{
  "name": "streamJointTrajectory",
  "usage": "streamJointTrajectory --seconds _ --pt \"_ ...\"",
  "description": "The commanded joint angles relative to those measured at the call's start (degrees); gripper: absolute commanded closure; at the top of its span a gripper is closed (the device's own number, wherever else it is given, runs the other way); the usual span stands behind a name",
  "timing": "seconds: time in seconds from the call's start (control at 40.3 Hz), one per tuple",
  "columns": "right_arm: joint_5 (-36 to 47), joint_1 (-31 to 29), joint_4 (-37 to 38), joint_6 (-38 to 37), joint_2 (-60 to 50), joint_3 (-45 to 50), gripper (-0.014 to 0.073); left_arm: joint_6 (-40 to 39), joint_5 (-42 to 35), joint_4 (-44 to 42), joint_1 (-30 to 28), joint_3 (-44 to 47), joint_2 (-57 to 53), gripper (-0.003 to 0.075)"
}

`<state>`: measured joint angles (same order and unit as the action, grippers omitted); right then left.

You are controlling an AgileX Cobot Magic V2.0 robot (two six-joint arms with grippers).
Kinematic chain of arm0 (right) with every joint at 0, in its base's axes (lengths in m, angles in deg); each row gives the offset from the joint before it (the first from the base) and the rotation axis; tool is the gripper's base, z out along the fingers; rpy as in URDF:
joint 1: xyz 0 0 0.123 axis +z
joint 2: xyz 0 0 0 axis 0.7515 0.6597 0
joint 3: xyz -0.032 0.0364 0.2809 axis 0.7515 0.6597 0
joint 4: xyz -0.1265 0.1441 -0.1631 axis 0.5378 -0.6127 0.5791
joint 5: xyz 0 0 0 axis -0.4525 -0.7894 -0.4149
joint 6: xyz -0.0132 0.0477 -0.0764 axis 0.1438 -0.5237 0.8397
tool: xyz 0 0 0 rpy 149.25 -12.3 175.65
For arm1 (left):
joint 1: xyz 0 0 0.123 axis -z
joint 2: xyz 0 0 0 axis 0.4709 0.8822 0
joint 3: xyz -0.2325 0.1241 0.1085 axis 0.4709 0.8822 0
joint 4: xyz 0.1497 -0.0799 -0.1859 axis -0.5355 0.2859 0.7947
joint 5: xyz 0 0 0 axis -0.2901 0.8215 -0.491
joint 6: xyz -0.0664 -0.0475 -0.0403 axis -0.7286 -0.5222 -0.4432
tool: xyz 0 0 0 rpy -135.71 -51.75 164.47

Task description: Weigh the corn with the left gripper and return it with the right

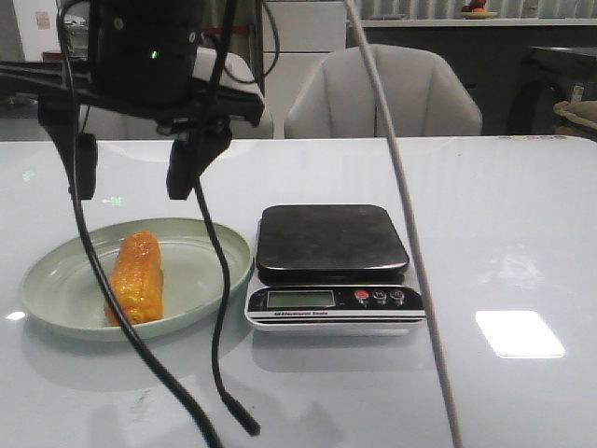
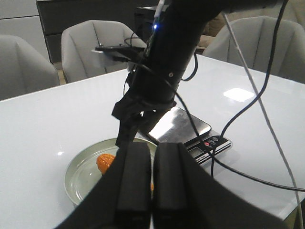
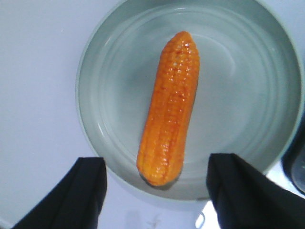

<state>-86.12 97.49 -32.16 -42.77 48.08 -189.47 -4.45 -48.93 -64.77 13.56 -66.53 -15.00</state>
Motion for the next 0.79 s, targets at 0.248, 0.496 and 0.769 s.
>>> streamJointTrajectory --seconds 0.248,0.496,0.769 --pt "-10.1 -4.5 -0.3 15.5 -11.1 -0.5 0.0043 0.0 -4.7 -0.3 0.3 -1.3 -0.9 0.0587" --pt "-10.3 -9.7 -0.3 19.6 -20.0 6.6 0.0043 0.0 -4.7 -0.3 0.3 -1.3 -0.9 0.0587" --pt "-1.6 -13.2 -0.3 23.2 -34.8 23.3 0.0043 0.0 -4.7 -0.3 0.3 -1.3 -0.9 0.0587"
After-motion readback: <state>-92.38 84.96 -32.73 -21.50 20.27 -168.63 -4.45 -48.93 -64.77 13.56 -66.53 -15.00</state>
